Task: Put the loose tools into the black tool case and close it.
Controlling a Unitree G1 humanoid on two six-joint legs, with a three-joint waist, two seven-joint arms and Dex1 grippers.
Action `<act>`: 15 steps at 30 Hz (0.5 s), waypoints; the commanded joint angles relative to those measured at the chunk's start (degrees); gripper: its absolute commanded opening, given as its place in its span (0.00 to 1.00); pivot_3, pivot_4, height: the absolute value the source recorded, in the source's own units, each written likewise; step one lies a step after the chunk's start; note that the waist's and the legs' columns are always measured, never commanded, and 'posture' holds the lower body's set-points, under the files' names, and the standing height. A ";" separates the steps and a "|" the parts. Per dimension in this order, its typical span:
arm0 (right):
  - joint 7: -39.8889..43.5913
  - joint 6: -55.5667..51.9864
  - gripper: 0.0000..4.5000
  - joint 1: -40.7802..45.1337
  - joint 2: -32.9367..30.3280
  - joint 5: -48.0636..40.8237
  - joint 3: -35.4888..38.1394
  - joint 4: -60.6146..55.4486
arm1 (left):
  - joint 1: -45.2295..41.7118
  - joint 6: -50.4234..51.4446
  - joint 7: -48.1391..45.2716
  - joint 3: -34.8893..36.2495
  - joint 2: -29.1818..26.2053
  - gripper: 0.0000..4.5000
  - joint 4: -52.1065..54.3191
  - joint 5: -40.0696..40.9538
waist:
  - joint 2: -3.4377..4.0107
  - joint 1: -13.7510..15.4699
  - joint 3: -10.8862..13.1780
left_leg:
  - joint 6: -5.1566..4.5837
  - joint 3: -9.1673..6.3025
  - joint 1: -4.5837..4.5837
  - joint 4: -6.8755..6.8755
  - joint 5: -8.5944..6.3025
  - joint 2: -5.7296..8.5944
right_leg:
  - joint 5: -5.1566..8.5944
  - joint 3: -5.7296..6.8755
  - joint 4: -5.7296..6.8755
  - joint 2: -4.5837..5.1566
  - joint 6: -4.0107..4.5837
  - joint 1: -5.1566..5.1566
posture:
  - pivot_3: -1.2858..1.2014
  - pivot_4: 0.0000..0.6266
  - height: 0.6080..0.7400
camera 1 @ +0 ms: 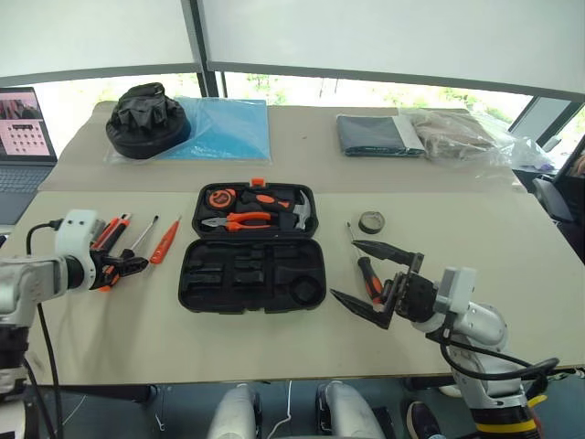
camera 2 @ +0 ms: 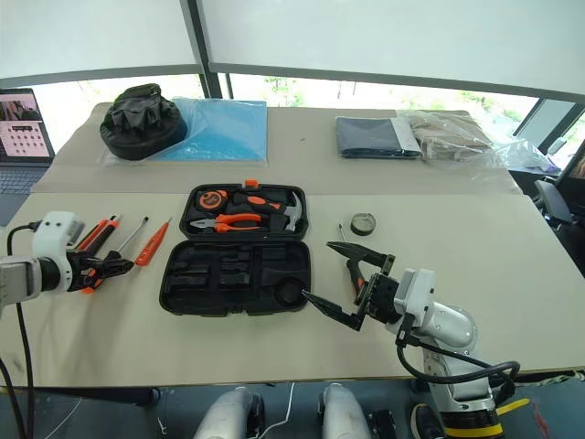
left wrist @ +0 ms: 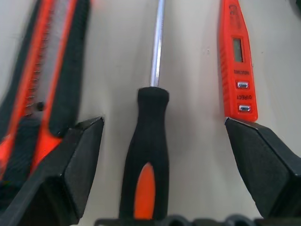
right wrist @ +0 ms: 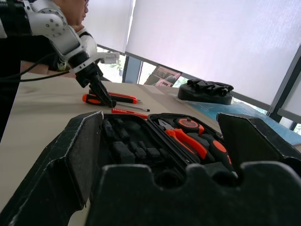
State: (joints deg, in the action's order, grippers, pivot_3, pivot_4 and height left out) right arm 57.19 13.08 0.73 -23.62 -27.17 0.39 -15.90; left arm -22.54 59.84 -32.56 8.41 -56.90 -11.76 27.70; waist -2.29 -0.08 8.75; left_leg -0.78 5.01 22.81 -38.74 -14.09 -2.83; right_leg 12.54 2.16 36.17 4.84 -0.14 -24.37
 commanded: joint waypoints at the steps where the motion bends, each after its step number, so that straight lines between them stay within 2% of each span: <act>1: -0.99 1.55 1.00 -0.92 -0.05 -0.37 1.15 -1.96 | -1.50 0.26 -2.58 -2.34 -0.35 0.59 -2.25 -2.36 | 0.00 0.12 0.00 | 0.00 0.01 -0.01 0.00 0.00 0.00 | 0.00 0.00 0.00 0.00 0.00 0.00 | 0.52 0.24 1.00; 5: -1.74 1.78 1.00 -2.00 -0.29 -0.15 1.44 -2.63 | -2.21 -1.51 -4.56 -1.21 -0.86 0.25 -3.53 -3.78 | 0.01 0.19 0.00 | 0.00 -0.01 -0.01 -0.02 0.00 0.00 | 0.01 -0.02 0.00 0.03 -0.01 0.01 | 0.52 0.24 1.00; 7: -2.19 1.74 1.00 -2.48 -0.46 -0.11 1.79 -2.98 | -2.61 -5.11 -6.26 0.46 -2.05 0.14 -4.78 -4.55 | 0.01 0.25 0.00 | 0.00 -0.02 -0.01 -0.03 0.00 0.00 | 0.01 -0.04 0.00 0.04 -0.01 0.01 | 0.52 0.24 1.00; 10: -2.58 1.47 1.00 -3.21 -1.14 -0.37 2.75 -3.61 | -3.66 -10.38 -9.65 4.22 -2.98 0.14 -4.71 -3.45 | -0.02 0.31 0.01 | 0.00 -0.02 0.04 -0.04 0.01 -0.02 | 0.01 -0.02 0.00 0.03 -0.01 -0.04 | 0.52 0.24 1.00; 12: -2.85 1.25 1.00 -3.77 -1.95 -0.65 3.57 -4.06 | -3.22 -20.14 -16.36 6.16 -2.92 0.14 -2.50 -2.39 | -0.05 0.39 0.02 | 0.00 -0.03 0.08 -0.06 0.00 -0.02 | 0.00 -0.01 -0.02 0.03 -0.01 -0.05 | 0.52 0.24 1.00; 14: -2.92 0.94 1.00 -4.51 -3.13 -1.09 4.94 -4.45 | -2.28 -31.21 -26.97 7.47 -1.10 0.14 2.44 0.60 | -0.04 0.75 0.02 | 0.00 -0.03 0.14 -0.08 0.00 -0.02 | 0.00 0.00 -0.04 0.06 0.00 -0.09 | 0.52 0.24 1.00; 15: -3.00 0.73 1.00 -4.75 -3.72 -1.34 5.75 -4.47 | -2.55 -33.87 -30.95 6.48 -0.09 0.14 4.85 1.74 | -0.04 0.95 0.02 | -0.01 0.00 0.17 -0.08 0.00 -0.02 | 0.01 0.03 -0.05 0.15 -0.02 -0.09 | 0.52 0.24 1.00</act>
State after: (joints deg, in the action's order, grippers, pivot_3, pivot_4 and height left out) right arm 54.59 13.29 -3.73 -26.67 -27.22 3.67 -17.94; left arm -24.38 33.13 -55.88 14.15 -57.81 -12.42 26.63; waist -2.33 0.87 8.77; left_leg -0.81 5.04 22.98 -38.82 -14.09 -2.82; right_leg 12.55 2.24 36.12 5.08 -0.17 -24.44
